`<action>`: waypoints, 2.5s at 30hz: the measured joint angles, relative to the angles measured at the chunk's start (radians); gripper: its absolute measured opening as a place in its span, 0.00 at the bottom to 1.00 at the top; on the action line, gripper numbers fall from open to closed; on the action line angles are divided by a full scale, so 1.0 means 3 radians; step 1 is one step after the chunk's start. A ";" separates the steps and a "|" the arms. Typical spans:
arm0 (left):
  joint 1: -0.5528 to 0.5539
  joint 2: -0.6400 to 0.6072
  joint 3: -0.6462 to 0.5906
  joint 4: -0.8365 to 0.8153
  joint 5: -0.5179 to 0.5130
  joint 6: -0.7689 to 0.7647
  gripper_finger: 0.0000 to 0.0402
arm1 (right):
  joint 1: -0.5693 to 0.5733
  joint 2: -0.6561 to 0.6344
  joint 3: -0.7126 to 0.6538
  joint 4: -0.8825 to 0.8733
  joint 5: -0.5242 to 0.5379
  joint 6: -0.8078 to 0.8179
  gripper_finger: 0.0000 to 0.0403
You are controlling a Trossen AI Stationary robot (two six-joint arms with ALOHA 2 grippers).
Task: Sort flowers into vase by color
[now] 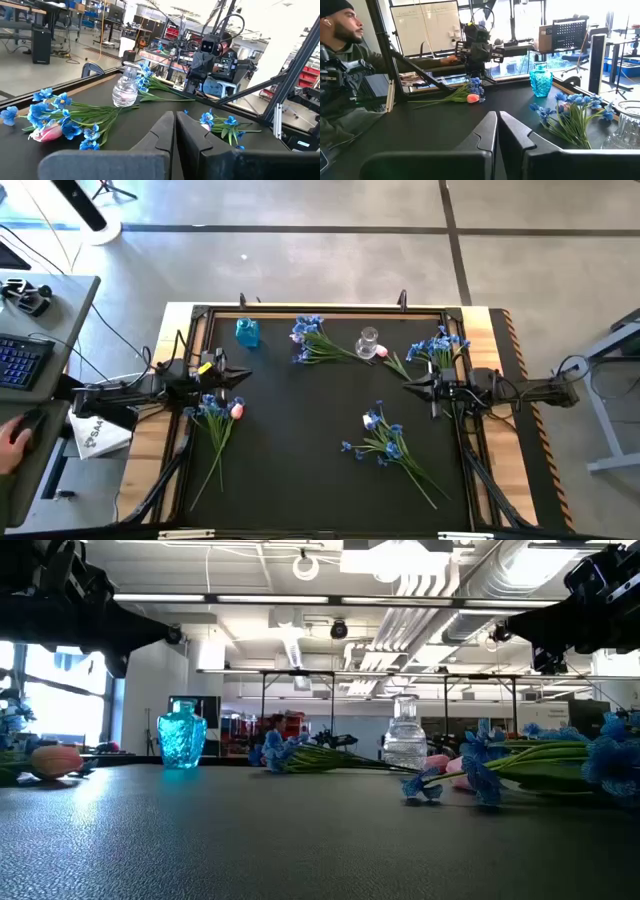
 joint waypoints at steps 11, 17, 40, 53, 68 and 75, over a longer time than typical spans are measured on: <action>0.0001 0.0000 0.0000 0.0000 0.0001 0.0000 0.01 | 0.0000 0.0000 0.0000 0.0000 0.0000 0.0000 0.03; 0.0001 0.0000 0.0000 -0.0001 0.0000 0.0000 0.01 | 0.0001 -0.0001 0.0000 0.0000 0.0001 0.0000 0.03; 0.0001 0.0001 0.0000 0.0000 0.0000 -0.0001 0.01 | 0.0001 -0.0001 0.0000 0.0000 0.0001 0.0000 0.03; 0.0004 0.0001 0.0000 0.0004 -0.0024 0.0175 0.01 | 0.0001 0.0000 0.0000 0.0000 0.0001 0.0000 0.03; -0.0258 0.0275 0.0004 0.1108 -0.0172 -0.0393 0.00 | 0.0001 0.0000 0.0000 0.0000 0.0001 0.0000 0.03; -0.0887 0.1573 0.0461 0.1219 -0.1220 -0.0236 0.00 | 0.0001 0.0000 0.0000 0.0000 0.0001 0.0000 0.03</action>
